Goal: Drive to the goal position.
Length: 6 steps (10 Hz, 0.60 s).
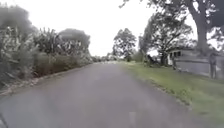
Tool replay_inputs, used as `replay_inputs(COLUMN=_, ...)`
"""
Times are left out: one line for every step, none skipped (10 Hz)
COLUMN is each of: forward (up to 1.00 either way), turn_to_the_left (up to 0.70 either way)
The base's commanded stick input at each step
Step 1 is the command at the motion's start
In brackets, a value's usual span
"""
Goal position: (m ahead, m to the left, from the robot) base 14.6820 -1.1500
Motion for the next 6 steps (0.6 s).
replay_inputs(forward=1.0, turn_to_the_left=0.0)
replay_inputs(forward=1.0, turn_to_the_left=0.0)
replay_inputs(forward=1.0, turn_to_the_left=0.0)
replay_inputs(forward=1.0, turn_to_the_left=0.0)
replay_inputs(forward=1.0, turn_to_the_left=0.0)
replay_inputs(forward=1.0, turn_to_the_left=0.0)
